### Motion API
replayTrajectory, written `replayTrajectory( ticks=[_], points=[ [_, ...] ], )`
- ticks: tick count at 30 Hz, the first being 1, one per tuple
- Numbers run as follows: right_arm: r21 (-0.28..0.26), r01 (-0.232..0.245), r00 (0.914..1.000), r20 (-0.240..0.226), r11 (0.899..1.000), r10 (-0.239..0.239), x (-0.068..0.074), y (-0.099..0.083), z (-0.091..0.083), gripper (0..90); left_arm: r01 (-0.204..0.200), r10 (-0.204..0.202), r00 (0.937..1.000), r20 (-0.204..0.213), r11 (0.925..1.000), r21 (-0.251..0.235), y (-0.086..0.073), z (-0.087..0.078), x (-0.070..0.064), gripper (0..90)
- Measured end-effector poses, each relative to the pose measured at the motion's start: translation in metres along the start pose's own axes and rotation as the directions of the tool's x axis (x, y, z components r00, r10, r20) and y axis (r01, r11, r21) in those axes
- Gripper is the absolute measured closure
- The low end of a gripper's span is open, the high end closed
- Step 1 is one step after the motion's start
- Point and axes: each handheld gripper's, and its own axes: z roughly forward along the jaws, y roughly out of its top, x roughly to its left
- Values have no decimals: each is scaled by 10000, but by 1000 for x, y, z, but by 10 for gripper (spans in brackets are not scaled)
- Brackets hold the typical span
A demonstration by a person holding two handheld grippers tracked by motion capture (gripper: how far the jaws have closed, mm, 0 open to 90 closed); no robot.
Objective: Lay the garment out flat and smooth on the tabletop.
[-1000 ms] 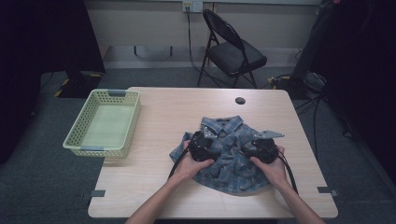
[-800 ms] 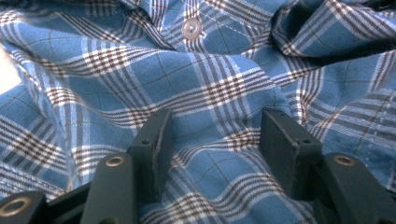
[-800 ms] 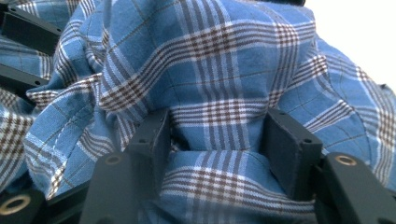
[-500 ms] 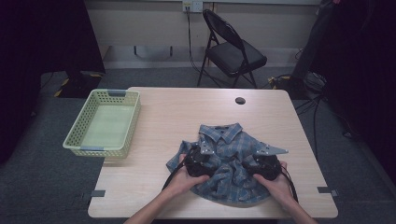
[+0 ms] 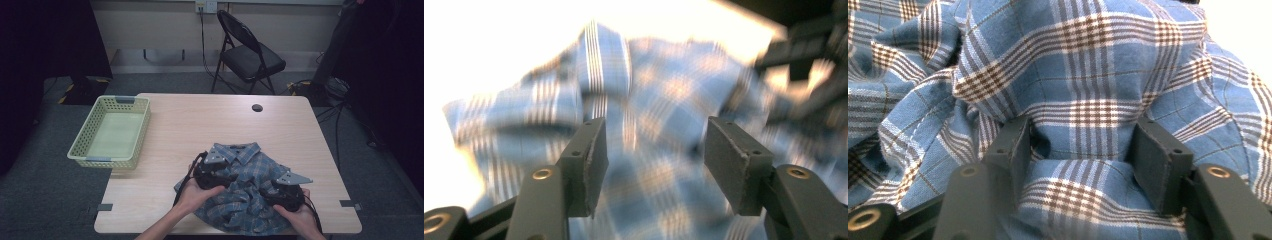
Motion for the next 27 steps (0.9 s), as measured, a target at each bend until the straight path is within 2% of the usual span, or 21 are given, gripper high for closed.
replayTrajectory(
  ticks=[2,3,5,7,8,9,10,11,12,13,14,16,17,19,22,24,25,27],
  points=[
    [-7,105,9999,77,9999,-105,1,0,0,437,4,-3,9999,107,10000,-39,5,5,-1,402],
    [-11,138,9998,106,9999,-138,2,0,0,437,-50,50,9996,264,10000,-4,13,19,-5,393],
    [-21,278,9995,135,9996,-278,2,1,-1,437,-124,120,9989,453,9999,94,17,35,-9,385],
    [-27,511,9985,177,9987,-511,3,1,-2,459,-269,248,9991,345,9978,604,14,52,-12,396],
    [-22,604,9980,175,9982,-603,2,2,-4,470,-269,248,9991,345,9978,604,14,52,-12,430],
    [-45,549,9984,91,9985,-549,1,3,-5,480,-387,365,9990,250,9949,935,11,59,-14,444],
    [-83,463,9989,-5,9989,-463,-1,4,-7,491,-751,764,9971,-30,9857,1505,3,67,-19,451],
    [-125,361,9992,-158,9993,-363,-4,4,-10,495,-1006,1058,9942,-213,9799,1722,-2,69,-20,458],
    [-178,287,9991,-301,9994,-292,-6,4,-12,496,-1108,1180,9926,-288,9766,1846,-6,69,-20,470],
    [-223,270,9987,-419,9994,-279,-7,4,-14,498,-1108,1180,9926,-288,9766,1846,-6,69,-20,484],
    [-292,249,9985,-478,9993,-263,-8,5,-17,498,-1159,1251,9918,-260,9663,2298,-10,69,-19,492],
    [-470,181,9979,-609,9987,-209,-10,7,-21,498,-1534,1640,9863,-194,9535,2594,-14,67,-19,504],
    [-584,114,9976,-679,9982,-154,-11,9,-24,497,-1534,1640,9863,-194,9535,2594,-14,67,-19,507],
    [-796,137,9966,-801,9967,-201,-12,11,-29,499,-1689,1812,9832,-219,9487,2673,-17,66,-20,509],
    [-1003,38,9960,-889,9949,-128,-15,15,-35,499,-1741,1884,9816,-304,9492,2621,-21,66,-21,510],
    [-1496,-206,9960,-886,9885,73,-24,22,-47,499,-1832,1999,9791,-362,9458,2681,-24,63,-24,510],
    [-1592,-301,9967,-795,9868,176,-29,25,-51,503,-1914,2085,9774,-342,9423,2746,-24,62,-25,510],
    [-1712,-504,9979,-476,9839,428,-39,31,-55,516,-1957,2123,9767,-321,9416,2740,-27,59,-27,509]
  ],
)
